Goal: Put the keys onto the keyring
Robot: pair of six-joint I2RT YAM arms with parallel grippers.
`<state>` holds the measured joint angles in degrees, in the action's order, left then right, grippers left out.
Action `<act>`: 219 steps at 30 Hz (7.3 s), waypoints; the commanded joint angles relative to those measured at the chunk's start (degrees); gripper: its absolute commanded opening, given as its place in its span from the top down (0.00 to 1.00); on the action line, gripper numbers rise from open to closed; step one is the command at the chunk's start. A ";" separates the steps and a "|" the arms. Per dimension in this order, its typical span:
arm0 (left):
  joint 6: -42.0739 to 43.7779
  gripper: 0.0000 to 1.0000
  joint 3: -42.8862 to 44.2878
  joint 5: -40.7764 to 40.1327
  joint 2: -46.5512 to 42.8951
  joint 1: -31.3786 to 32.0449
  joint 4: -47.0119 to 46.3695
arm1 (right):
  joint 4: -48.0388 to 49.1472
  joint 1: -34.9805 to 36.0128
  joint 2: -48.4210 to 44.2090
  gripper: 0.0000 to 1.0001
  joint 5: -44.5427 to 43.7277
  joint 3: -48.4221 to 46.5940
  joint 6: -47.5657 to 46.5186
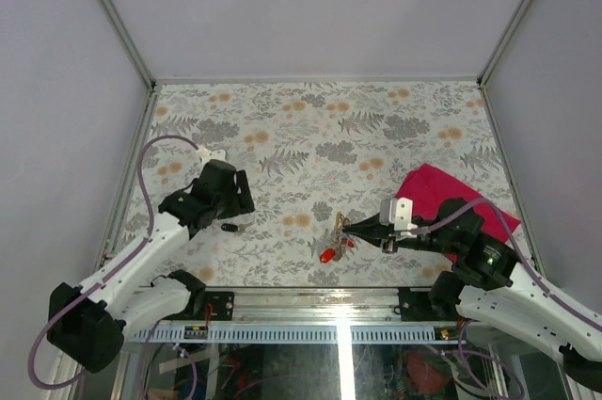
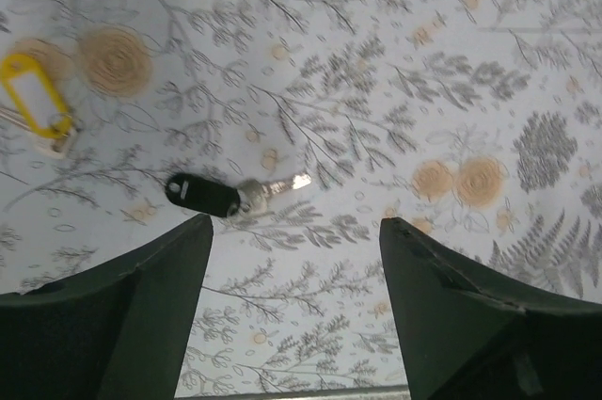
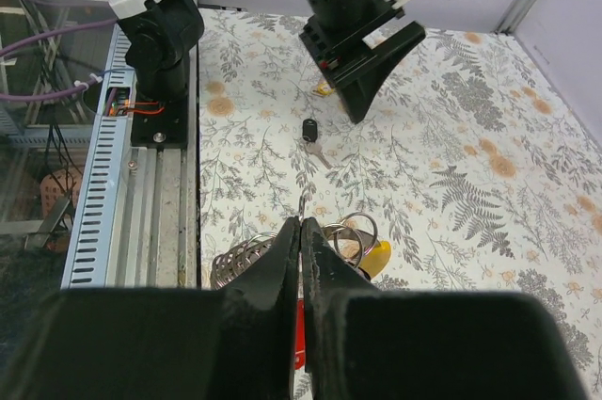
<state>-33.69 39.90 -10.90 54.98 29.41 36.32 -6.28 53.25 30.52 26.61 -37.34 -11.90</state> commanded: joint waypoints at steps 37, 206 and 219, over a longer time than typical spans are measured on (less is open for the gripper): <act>-17.56 0.42 -12.65 -5.01 7.48 -29.11 -15.96 | 10.96 0.29 -1.79 1.00 3.79 3.31 2.61; -18.69 1.00 1.80 23.00 -8.39 16.84 -62.01 | 52.54 0.27 17.65 1.00 -8.54 -2.10 0.43; -18.16 1.00 1.80 22.17 -9.02 17.29 -60.99 | 53.28 0.31 17.18 1.00 -9.91 -1.55 0.89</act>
<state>-53.04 40.27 12.53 46.68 46.17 -23.46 39.88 53.25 48.42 18.63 -35.83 -11.51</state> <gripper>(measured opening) 0.008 0.011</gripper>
